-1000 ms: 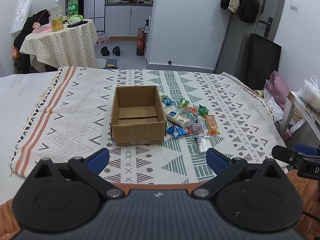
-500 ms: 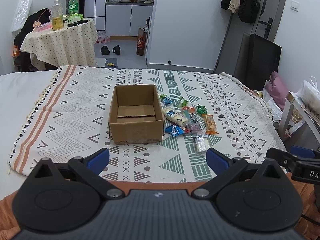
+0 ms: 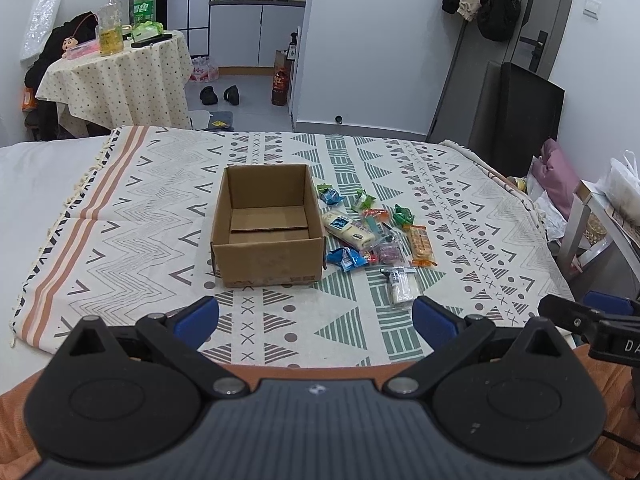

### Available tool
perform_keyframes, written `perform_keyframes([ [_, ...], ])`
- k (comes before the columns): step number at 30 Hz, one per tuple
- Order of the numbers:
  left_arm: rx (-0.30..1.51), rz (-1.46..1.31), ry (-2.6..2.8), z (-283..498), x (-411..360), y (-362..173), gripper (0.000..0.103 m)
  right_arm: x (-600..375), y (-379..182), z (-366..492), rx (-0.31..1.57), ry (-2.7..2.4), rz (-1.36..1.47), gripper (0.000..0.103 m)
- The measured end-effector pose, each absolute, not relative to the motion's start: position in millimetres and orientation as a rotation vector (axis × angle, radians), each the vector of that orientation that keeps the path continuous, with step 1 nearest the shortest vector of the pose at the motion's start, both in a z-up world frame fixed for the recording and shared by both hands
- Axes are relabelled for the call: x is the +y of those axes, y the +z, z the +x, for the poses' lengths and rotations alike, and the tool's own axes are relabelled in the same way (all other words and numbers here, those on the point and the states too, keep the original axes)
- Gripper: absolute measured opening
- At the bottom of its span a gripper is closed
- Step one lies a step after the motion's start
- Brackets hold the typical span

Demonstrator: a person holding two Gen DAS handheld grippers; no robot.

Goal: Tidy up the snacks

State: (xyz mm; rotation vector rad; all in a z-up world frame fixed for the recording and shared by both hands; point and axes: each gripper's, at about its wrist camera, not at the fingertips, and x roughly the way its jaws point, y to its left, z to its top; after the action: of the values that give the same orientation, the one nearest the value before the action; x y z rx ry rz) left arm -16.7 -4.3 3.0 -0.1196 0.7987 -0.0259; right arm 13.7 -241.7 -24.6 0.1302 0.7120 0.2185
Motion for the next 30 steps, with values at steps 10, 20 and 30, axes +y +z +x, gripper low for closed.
perform_keyframes([
  [10, 0.805, -0.123, -0.052, 4.9, -16.4, 1.0, 0.102, -250.9, -32.6, 31.2, 0.742, 0.199, 0.137, 0.103],
  [20, 0.808, -0.14, -0.057, 34.1, -23.8, -6.4, 0.102, -259.3, -38.7, 58.3, 0.759, 0.181, 0.136, 0.103],
  [30, 0.818, -0.171, -0.057, 62.6, -28.9, -23.9, 0.102, -278.7, -61.3, 86.5, 0.78, 0.181, 0.184, 0.103],
])
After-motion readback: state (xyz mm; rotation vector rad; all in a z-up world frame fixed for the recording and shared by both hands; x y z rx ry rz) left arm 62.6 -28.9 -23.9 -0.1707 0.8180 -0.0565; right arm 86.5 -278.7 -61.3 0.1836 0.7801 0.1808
